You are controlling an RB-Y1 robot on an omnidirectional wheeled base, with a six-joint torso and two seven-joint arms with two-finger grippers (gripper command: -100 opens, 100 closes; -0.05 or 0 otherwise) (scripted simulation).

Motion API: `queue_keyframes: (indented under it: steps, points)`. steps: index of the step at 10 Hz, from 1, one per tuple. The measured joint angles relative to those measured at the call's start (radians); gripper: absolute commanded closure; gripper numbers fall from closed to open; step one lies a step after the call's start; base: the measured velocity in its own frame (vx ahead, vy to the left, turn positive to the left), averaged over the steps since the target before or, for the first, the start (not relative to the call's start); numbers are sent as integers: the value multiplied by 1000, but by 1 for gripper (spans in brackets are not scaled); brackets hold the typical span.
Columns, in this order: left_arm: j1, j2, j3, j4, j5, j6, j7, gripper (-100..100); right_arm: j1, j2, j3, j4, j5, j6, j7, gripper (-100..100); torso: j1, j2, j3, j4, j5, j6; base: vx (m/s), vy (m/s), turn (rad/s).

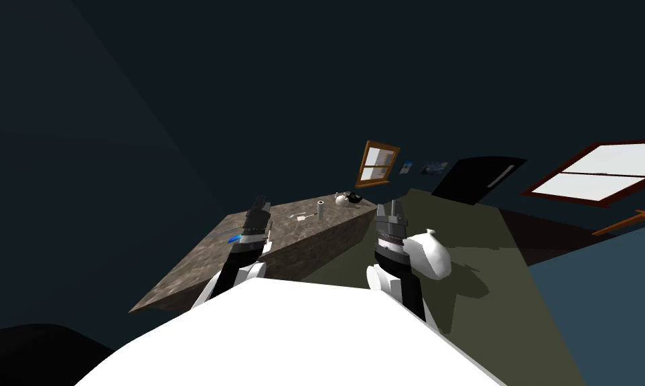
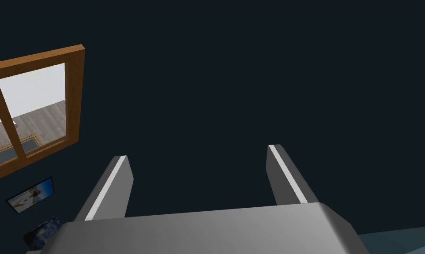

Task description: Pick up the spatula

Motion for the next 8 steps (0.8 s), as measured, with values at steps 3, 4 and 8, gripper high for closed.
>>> queue_keyframes:
  steps: [3, 4, 8]
  points:
    - [-39, 76, 22, 25, 12, 42, 7, -100, 0, 0, 0, 0, 0, 0, 0, 0, 0, 2, 1, 0, 0, 0, -32, -5, -16]
    - [-61, 104, 33, 35, 17, 72, 11, -100, 0, 0, 0, 0, 0, 0, 0, 0, 0, 2, 1, 0, 0, 0, -43, -14, -29]
    - [-137, 181, 80, 86, 43, 164, 30, -100, 0, 0, 0, 0, 0, 0, 0, 0, -1, 3, 1, 1, 0, 0, -36, -12, -20]
